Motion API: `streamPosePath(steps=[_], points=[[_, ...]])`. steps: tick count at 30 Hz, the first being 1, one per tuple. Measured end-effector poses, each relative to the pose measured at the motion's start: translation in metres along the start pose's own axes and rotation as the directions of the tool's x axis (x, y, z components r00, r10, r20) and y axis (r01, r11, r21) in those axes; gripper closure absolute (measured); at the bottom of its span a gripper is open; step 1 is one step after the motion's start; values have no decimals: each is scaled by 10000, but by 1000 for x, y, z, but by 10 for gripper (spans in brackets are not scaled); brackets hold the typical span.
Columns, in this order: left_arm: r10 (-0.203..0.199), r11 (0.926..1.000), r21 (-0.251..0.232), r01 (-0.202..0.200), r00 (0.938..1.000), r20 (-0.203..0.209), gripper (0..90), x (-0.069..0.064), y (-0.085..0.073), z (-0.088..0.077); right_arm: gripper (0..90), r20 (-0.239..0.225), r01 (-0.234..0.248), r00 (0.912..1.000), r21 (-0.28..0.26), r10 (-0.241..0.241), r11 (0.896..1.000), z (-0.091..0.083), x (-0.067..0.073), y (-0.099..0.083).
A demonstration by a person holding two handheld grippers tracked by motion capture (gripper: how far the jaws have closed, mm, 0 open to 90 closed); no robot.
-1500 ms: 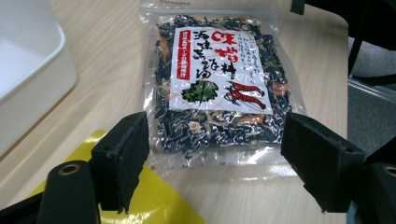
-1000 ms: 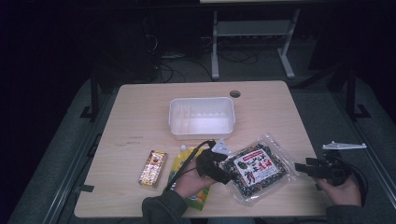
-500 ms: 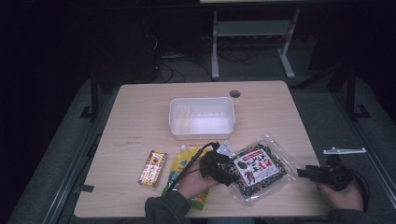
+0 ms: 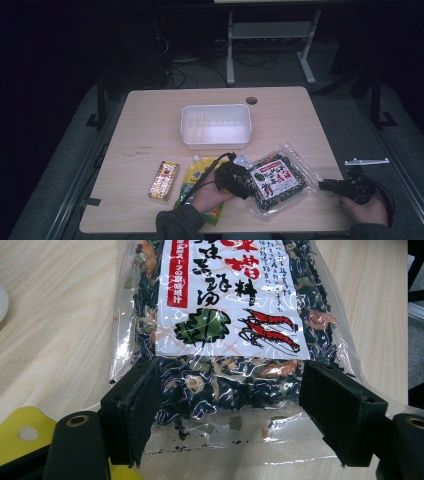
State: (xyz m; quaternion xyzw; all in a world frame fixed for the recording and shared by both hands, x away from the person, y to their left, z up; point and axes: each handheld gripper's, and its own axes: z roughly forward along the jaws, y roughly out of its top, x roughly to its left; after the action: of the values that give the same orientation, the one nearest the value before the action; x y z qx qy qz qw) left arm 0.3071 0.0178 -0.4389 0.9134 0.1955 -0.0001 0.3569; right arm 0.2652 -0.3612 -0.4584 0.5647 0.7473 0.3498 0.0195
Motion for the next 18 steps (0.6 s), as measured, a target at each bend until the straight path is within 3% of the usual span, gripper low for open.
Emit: streamPosePath(steps=[10,18], points=[[-48,10000,-49,48,10000,-26,244,3,1,-2,869,-102,-81,9999,-95,80,9999,-4,-2,1],[-103,9999,-98,103,9999,-14,244,5,2,-3,895,-169,-76,9998,-329,70,9994,-9,-1,2]])
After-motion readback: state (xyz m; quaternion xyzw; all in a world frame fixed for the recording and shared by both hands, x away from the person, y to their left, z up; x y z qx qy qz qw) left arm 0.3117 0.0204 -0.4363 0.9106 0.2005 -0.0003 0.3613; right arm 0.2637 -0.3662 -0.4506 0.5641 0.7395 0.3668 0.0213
